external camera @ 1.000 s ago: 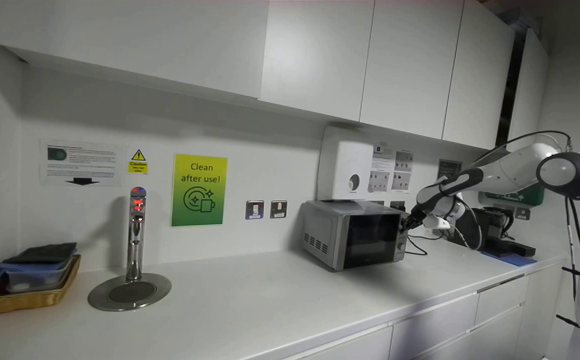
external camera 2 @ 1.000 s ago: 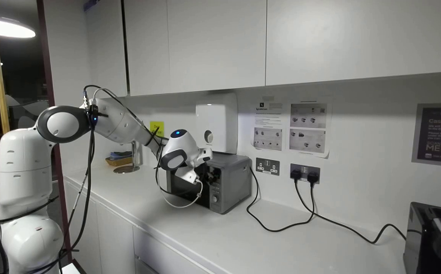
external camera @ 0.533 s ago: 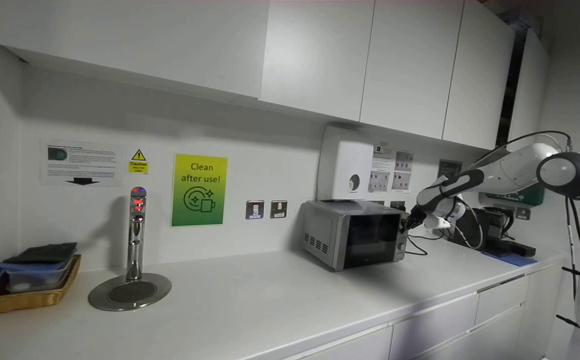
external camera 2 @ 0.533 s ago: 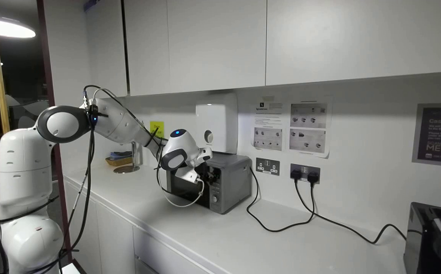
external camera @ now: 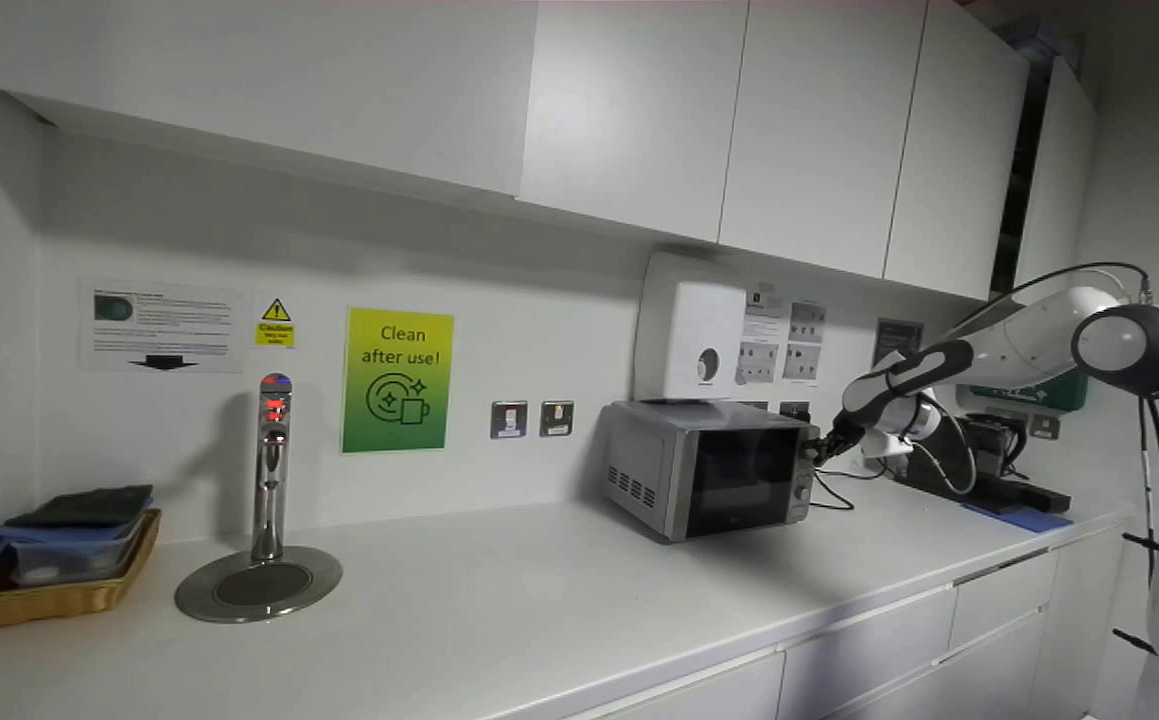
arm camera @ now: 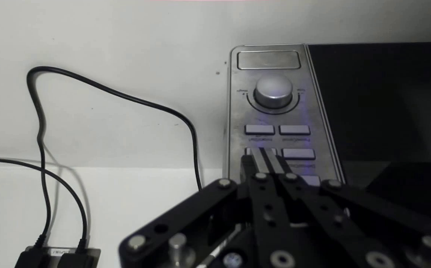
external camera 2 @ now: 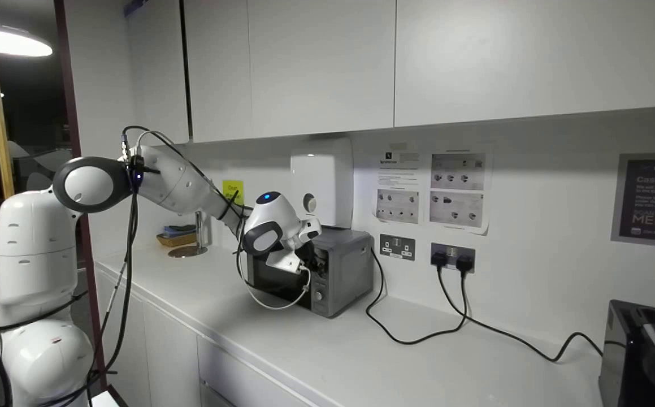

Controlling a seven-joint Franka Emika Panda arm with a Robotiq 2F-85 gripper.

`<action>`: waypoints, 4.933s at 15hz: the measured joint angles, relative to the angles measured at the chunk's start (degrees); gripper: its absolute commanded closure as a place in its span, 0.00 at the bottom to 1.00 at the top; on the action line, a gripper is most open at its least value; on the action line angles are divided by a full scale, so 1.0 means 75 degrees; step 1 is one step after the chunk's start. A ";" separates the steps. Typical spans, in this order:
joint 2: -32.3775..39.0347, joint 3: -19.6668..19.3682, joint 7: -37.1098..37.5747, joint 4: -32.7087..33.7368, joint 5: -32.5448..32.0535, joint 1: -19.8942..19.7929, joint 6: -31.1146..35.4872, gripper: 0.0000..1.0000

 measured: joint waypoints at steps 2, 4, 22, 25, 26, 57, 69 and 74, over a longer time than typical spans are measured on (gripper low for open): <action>0.0000 -0.0071 -0.0091 0.0000 0.0000 -0.0002 0.0003 1.00; 0.0000 -0.0119 -0.0156 -0.0012 -0.0002 -0.0002 0.0003 1.00; 0.0001 0.0478 -0.0445 -0.0136 0.1078 0.0142 -0.0009 1.00; 0.0000 0.0537 -0.0412 -0.0111 0.1096 0.0142 0.0000 1.00; -0.0001 0.0537 -0.0404 -0.0109 0.1096 0.0142 0.0003 1.00; -0.0039 0.0284 -0.0009 -0.0073 0.0889 0.0112 0.0039 1.00; 0.0083 0.0283 0.0794 -0.0006 0.0563 0.0121 0.0039 1.00; 0.0075 0.0277 0.0900 -0.0011 0.0350 0.0121 0.0039 1.00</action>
